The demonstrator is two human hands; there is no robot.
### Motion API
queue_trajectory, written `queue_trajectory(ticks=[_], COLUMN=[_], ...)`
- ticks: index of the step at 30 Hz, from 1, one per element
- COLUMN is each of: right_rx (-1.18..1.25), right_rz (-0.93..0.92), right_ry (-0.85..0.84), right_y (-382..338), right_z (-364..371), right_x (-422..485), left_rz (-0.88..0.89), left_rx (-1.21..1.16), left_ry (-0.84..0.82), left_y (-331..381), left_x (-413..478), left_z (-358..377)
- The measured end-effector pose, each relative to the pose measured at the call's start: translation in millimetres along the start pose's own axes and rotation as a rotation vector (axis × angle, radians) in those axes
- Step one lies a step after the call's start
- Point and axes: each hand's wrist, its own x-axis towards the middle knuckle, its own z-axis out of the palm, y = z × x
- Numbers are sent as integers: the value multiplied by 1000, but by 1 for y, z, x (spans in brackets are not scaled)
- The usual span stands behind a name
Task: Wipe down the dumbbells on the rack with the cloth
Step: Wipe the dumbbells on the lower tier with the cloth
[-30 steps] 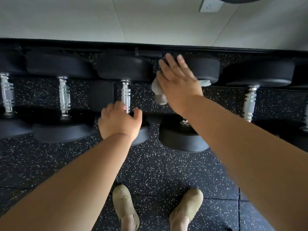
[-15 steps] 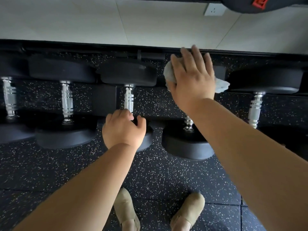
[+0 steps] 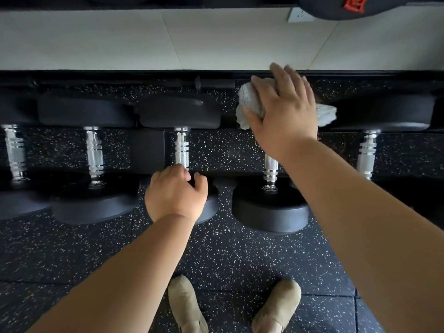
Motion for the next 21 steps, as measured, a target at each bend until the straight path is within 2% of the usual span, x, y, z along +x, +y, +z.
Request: queue_trajectory(ticks=[2,3,7,9,11,15,17,19,21], right_rx=[84,184,689,776,784,688,594,646,776], right_rz=[28,121,778,970,915,557,463,516,764], right_ry=[31,14,-198,-237,-168,-51,-56,-42,-94], right_y=[20,33,56,55,50,36,34,40,48], right_z=[2,2,1,-3,-10,-11,-7,-2,-3], right_x=[-13,-20,-36,-35,-23,-4,-11,-19,-21], left_rz=[6,11,17,16,16,32,35,32,30], left_rx=[6,6,9,11,9,17,14,12,15], left_ry=[-10,-8,3,0,-1,3,12,10,11], left_y=[-1,-1,-2,0,1,0,-1,-1,-1], left_x=[0,0,-1,-1,-1,-1,-1,-1,0], left_z=[1,1,2,2,1,2,3,2,2])
